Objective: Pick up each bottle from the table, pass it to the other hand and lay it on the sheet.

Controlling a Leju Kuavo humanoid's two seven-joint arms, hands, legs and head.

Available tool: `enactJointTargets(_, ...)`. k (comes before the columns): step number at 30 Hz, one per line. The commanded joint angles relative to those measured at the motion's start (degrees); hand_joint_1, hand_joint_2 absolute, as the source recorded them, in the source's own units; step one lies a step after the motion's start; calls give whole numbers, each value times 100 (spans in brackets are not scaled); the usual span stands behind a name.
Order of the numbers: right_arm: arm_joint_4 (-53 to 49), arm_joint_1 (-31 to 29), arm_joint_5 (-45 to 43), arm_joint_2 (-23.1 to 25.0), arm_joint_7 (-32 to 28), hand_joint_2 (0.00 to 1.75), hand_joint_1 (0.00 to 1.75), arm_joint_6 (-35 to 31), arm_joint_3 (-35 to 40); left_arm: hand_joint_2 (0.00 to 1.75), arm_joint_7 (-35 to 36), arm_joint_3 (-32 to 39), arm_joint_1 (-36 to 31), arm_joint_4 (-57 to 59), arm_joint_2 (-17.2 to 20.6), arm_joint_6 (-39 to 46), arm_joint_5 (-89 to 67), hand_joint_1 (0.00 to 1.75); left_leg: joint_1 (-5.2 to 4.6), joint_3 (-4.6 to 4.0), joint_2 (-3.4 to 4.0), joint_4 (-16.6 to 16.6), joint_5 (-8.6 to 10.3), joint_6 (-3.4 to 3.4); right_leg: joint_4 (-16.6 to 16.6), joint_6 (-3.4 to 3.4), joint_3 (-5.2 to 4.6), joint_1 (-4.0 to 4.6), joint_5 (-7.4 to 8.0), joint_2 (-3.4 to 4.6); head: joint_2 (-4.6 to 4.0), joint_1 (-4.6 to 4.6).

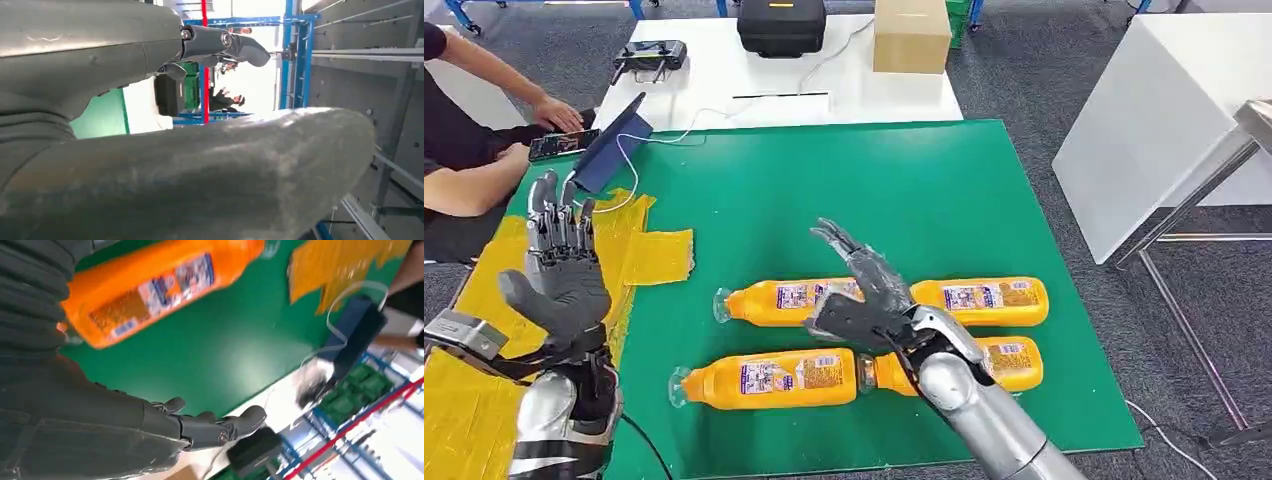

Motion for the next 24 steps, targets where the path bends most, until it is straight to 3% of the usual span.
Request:
enactJointTargets(1, 116, -120, 114, -233, 112, 175, 0, 70, 684, 0, 42, 3, -295, 535, -66, -25, 2, 0, 2, 17, -9, -5, -2, -5, -5, -1, 21, 3, -5, -17, 0, 0)
enactJointTargets(24, 793, -183, 425, -187, 370, 175, 0, 211, 1254, 0, 166, -143, -599, 824, -4, -68, 44, 0, 4, 23, -5, -5, -4, -6, -7, -1, 25, 5, -5, -14, 0, 0)
